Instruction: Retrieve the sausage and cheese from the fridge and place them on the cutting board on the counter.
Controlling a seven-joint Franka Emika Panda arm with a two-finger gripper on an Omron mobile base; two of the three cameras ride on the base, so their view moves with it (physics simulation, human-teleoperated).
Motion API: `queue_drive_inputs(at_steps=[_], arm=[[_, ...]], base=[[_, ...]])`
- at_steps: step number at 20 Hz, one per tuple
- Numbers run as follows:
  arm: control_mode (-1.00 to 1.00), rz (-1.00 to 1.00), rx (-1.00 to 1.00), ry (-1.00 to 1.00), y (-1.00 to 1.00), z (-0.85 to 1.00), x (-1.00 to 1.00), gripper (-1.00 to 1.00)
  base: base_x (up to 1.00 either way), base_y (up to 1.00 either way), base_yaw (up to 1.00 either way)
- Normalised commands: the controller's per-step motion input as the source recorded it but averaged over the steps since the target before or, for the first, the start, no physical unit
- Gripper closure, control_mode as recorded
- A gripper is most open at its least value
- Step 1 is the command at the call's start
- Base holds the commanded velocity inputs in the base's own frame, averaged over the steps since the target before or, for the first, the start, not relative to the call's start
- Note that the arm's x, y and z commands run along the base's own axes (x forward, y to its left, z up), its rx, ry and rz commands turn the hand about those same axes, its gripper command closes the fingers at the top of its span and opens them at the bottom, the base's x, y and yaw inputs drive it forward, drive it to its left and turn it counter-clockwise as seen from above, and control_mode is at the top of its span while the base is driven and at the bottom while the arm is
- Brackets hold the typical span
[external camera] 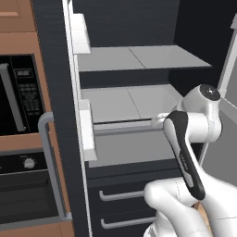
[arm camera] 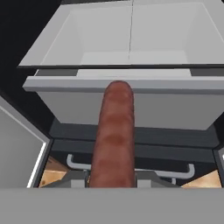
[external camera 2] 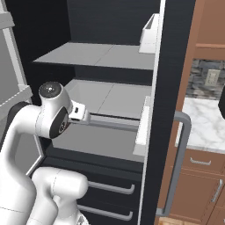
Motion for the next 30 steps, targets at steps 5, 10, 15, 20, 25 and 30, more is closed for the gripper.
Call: queue_drive_inputs(at_steps=[5,10,15,20,25,30], arm=[[1.00,0.00,0.00,0.00,0.00,0.00,0.00,1.00],[1.00,0.00,0.00,0.00,0.00,0.00,0.00,1.00],[1.00,0.00,0.00,0.00,0.00,0.00,0.00,1.00],[1.00,0.00,0.00,0.00,0.00,0.00,0.00,1.00],[1.00,0.00,0.00,0.00,0.00,0.00,0.00,1.00],[1.00,0.00,0.00,0.00,0.00,0.00,0.00,1.00]], base=[[-0.57,0.03,0.00],[-1.00,0.00,0.00],[-1.00,0.38,-0.05],[-0.62,0.57,-0.29],[0.00,0.12,-0.49],[0.11,0.00,-0.63]])
